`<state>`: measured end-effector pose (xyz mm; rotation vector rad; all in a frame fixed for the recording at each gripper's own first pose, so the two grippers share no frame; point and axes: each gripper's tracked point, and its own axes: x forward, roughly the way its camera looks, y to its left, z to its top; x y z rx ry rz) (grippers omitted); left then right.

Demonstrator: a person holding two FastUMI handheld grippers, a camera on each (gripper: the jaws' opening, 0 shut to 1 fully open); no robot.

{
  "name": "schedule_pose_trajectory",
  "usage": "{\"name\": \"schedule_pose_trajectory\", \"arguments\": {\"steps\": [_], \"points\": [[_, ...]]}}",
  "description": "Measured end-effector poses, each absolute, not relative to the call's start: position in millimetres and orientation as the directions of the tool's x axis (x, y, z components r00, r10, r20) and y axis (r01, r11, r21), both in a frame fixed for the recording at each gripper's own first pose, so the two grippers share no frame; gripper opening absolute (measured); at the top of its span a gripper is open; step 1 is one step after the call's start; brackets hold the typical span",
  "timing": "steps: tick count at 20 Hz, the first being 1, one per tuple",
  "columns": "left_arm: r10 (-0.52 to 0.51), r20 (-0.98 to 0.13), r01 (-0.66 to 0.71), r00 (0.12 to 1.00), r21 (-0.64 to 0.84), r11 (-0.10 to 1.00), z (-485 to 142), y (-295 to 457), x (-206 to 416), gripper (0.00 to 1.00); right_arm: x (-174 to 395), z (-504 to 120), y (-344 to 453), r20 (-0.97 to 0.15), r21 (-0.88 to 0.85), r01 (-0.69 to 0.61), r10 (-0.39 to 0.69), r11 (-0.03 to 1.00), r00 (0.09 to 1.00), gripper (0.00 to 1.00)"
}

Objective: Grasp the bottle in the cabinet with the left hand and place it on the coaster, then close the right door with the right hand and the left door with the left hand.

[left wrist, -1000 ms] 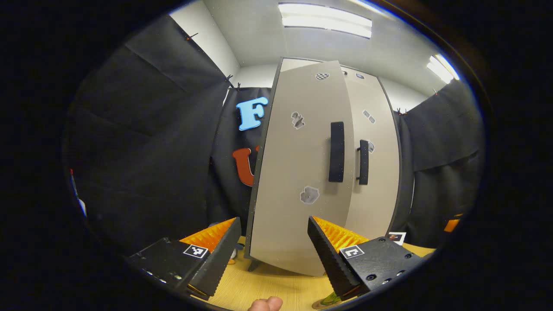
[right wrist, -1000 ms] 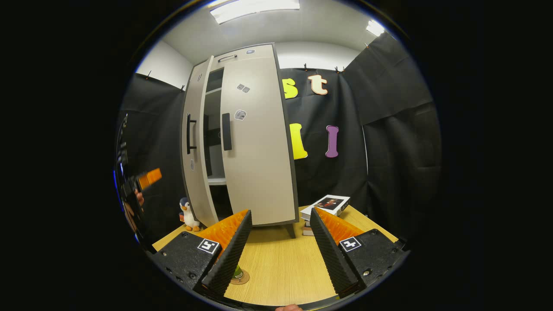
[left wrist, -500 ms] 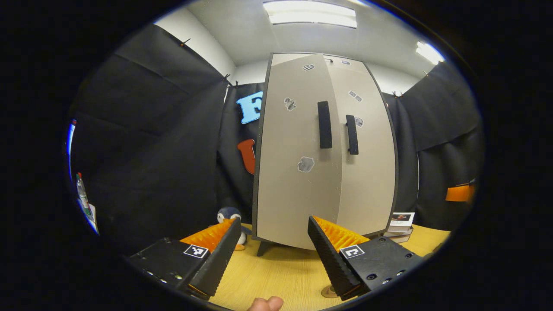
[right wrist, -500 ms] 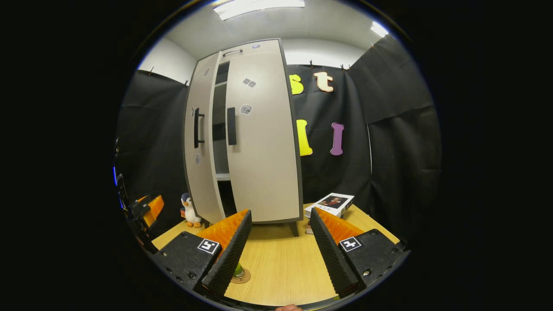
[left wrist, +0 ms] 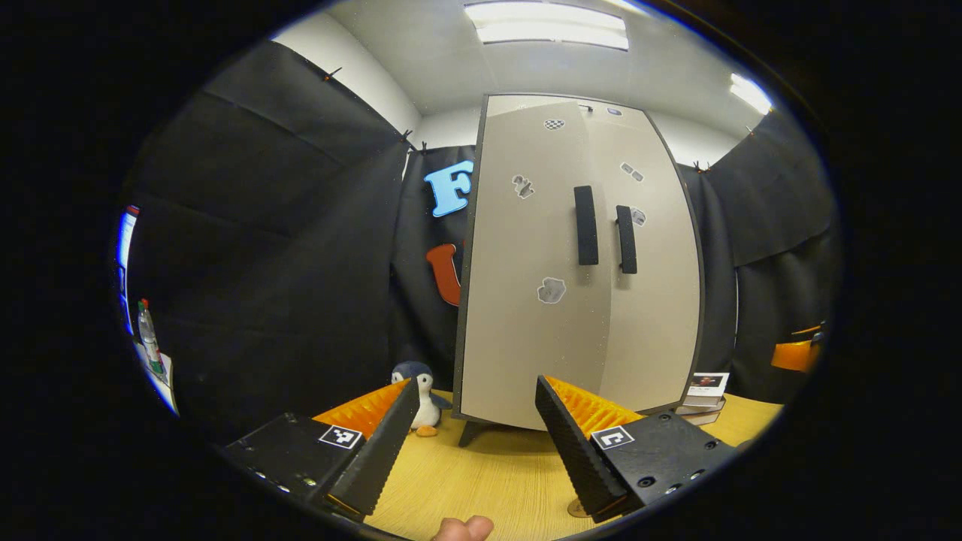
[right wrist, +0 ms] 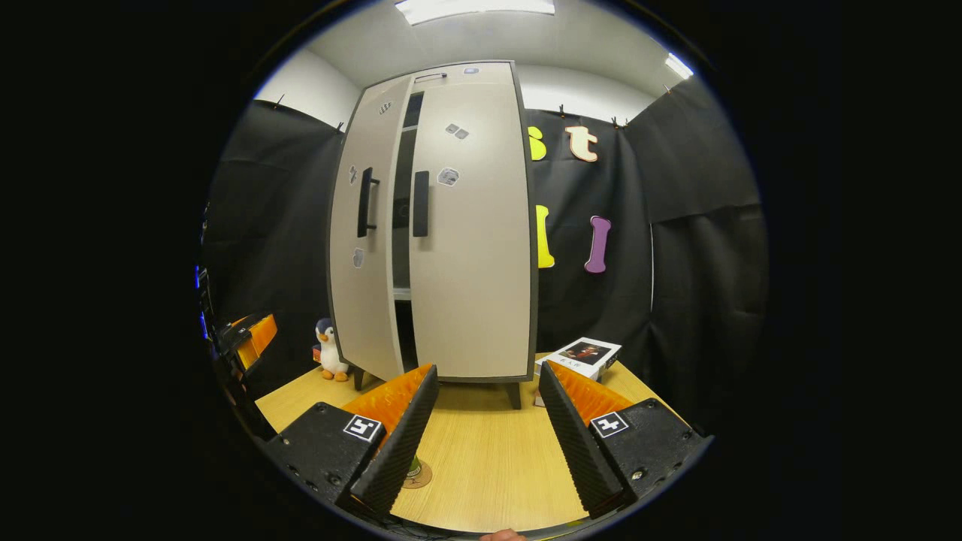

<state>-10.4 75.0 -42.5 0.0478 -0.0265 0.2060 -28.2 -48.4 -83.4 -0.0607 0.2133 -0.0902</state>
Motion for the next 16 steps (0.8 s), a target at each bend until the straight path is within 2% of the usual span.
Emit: {"name": "schedule_pose_trajectory", "arguments": {"steps": [1, 4, 5, 6, 7, 8, 9, 11, 12, 13, 16], "points": [[0.209, 0.038, -0.21, 0.977, 0.048, 0.976, -41.5, 77.1, -9.4, 0.99, -28.3, -84.3, -48.4, -0.21, -0.066, 0.084, -0.096, 0.994, 0.973, 0.83], [0.2, 0.027, -0.201, 0.979, 0.041, 0.979, -44.1, 71.0, -8.6, 0.95, -28.5, -86.7, -52.7, -0.215, -0.073, 0.095, -0.109, 0.993, 0.97, 0.83], [0.195, 0.028, -0.196, 0.98, 0.039, 0.98, -42.7, 69.2, -8.2, 0.99, -28.1, -84.3, -52.8, -0.21, -0.072, 0.095, -0.108, 0.993, 0.972, 0.83], [0.191, 0.031, -0.192, 0.981, 0.038, 0.981, -41.6, 68.3, -6.8, 0.95, -27.8, -84.2, -53.0, -0.207, -0.069, 0.095, -0.107, 0.993, 0.972, 0.83], [0.185, 0.032, -0.186, 0.982, 0.04, 0.982, -41.0, 66.6, -6.2, 0.99, -28.1, -83.9, -52.8, -0.207, -0.065, 0.095, -0.107, 0.993, 0.973, 0.83], [0.179, 0.03, -0.18, 0.983, 0.045, 0.983, -41.4, 63.1, -5.0, 0.99, -28.6, -83.8, -52.7, -0.207, -0.061, 0.094, -0.105, 0.994, 0.973, 0.83], [0.172, 0.027, -0.173, 0.985, 0.054, 0.983, -41.7, 60.3, -4.0, 0.95, -28.2, -83.2, -53.3, -0.206, -0.062, 0.094, -0.105, 0.994, 0.973, 0.83], [0.159, 0.026, -0.161, 0.987, 0.072, 0.984, -41.1, 56.7, -2.1, 0.95, -26.8, -79.8, -55.1, -0.201, -0.069, 0.097, -0.109, 0.993, 0.973, 0.83], [0.149, 0.027, -0.151, 0.988, 0.077, 0.986, -40.7, 53.9, 0.1, 0.99, -25.4, -77.7, -55.7, -0.194, -0.069, 0.097, -0.109, 0.993, 0.975, 0.83], [0.138, 0.028, -0.14, 0.99, 0.08, 0.987, -40.7, 50.4, 1.4, 0.95, -24.0, -75.0, -56.4, -0.187, -0.066, 0.1, -0.111, 0.993, 0.976, 0.83], [0.128, 0.031, -0.13, 0.991, 0.081, 0.988, -38.2, 44.8, 2.1, 0.94, -22.8, -72.6, -59.3, -0.18, -0.064, 0.102, -0.112, 0.993, 0.977, 0.83]]}}
